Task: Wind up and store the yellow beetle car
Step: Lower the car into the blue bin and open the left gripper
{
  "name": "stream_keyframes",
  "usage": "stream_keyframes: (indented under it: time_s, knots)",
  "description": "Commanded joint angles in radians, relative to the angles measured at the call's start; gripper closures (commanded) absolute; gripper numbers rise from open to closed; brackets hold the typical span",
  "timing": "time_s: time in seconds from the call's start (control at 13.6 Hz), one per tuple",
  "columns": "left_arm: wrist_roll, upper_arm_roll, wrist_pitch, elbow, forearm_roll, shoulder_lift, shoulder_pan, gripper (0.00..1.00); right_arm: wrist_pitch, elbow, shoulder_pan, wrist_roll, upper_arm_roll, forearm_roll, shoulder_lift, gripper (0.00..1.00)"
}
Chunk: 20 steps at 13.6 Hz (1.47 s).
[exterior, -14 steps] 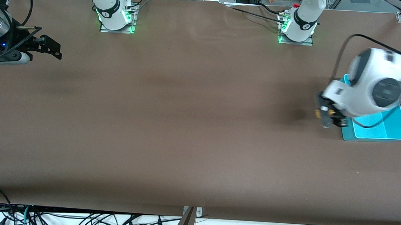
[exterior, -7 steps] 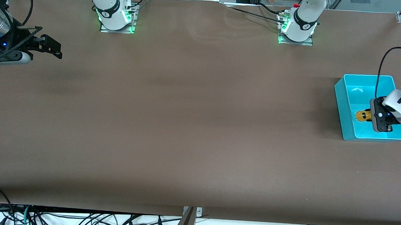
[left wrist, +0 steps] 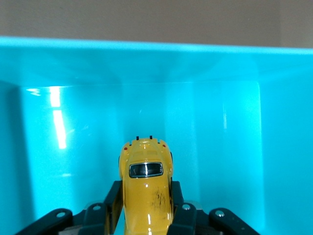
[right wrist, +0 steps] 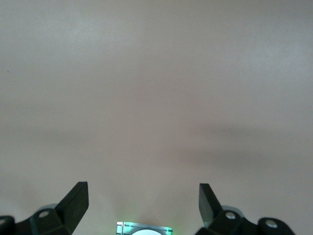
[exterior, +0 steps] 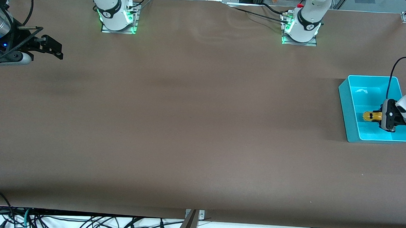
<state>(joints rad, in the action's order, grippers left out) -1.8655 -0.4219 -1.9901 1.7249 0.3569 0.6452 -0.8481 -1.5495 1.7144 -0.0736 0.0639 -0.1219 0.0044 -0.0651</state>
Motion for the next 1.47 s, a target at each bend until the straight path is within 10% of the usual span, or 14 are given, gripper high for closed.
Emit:
stream_keyframes:
  time_s: [0.0, 0.07, 0.15, 0.66, 1.39]
  knots:
    - [-0.027, -0.021, 0.000, -0.004, 0.028, 0.040, -0.031, 0.91, 0.019, -0.010, 0.009, -0.015, 0.002, -0.014, -0.001, 0.00]
    - [-0.032, -0.021, -0.001, -0.002, 0.028, 0.040, -0.034, 0.75, 0.019, -0.010, 0.009, -0.016, 0.002, -0.014, -0.001, 0.00]
    - [-0.064, -0.023, 0.002, -0.004, 0.019, 0.040, -0.041, 0.02, 0.019, -0.010, 0.009, -0.016, 0.002, -0.014, -0.001, 0.00]
    - [-0.092, -0.043, 0.118, -0.062, -0.087, -0.048, -0.029, 0.00, 0.019, -0.012, 0.009, -0.006, 0.002, -0.014, -0.001, 0.00]
    - [0.296, -0.244, 0.503, -0.433, -0.095, -0.070, 0.131, 0.00, 0.014, -0.012, 0.008, -0.003, 0.002, -0.011, -0.005, 0.00]
